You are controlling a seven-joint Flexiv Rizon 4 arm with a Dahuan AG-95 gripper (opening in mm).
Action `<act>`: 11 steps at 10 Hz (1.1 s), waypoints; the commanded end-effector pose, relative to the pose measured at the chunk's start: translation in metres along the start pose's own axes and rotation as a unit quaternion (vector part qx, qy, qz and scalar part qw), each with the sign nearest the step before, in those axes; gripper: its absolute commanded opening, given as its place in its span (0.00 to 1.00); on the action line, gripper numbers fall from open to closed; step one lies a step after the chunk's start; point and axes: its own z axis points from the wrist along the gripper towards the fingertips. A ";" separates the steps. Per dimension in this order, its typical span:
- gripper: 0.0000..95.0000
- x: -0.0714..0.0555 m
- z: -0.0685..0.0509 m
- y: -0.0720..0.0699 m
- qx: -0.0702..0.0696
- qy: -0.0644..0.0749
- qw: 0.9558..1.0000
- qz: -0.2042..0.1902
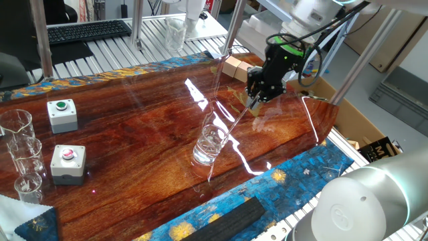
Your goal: Stir the beaker with a glass rod
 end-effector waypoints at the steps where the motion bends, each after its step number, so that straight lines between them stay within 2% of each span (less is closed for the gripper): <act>1: 0.00 -0.001 -0.001 -0.001 0.029 -0.010 0.999 -0.010; 3: 0.00 0.000 -0.001 -0.001 0.024 -0.010 1.000 -0.005; 4: 0.00 0.000 -0.002 -0.001 0.029 -0.014 0.999 -0.008; 5: 0.00 0.000 -0.002 -0.001 0.029 -0.014 0.999 -0.008; 6: 0.00 0.000 -0.002 -0.001 0.023 -0.012 1.000 -0.002; 9: 0.00 0.000 -0.002 -0.001 -0.025 -0.001 0.999 0.037; 10: 0.00 0.000 -0.002 -0.001 -0.030 0.002 0.999 0.039; 11: 0.00 0.000 -0.002 -0.001 -0.030 0.002 0.999 0.040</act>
